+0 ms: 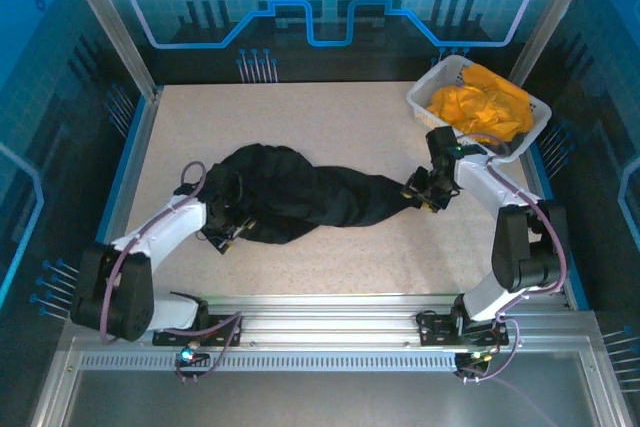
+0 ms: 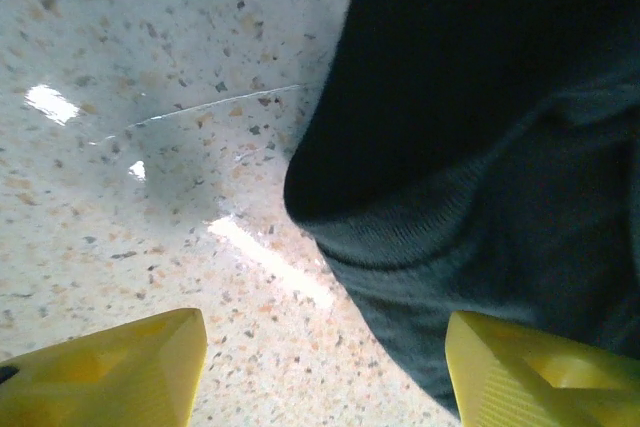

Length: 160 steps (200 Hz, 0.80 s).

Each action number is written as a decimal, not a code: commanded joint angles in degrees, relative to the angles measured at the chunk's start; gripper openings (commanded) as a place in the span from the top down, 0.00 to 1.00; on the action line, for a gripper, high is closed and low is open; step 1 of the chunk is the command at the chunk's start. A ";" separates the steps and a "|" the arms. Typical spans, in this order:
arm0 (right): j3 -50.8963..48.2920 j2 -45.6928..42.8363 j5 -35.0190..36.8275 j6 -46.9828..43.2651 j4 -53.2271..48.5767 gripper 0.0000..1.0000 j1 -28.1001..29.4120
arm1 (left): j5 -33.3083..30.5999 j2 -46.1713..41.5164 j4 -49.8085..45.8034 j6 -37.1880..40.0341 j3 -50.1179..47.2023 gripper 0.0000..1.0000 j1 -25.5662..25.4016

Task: Fold and stack the t-shirts

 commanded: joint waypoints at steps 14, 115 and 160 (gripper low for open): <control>-2.06 0.42 -4.13 2.52 3.09 0.50 4.92 | 2.77 8.78 9.36 -3.23 1.16 0.42 -0.49; 5.01 14.34 -5.73 11.38 7.17 0.97 12.81 | -1.40 4.63 8.17 1.45 3.91 1.00 -0.93; 4.62 -0.32 -2.94 11.42 -0.78 1.00 12.59 | -2.41 -1.12 5.32 3.52 1.78 1.00 -0.23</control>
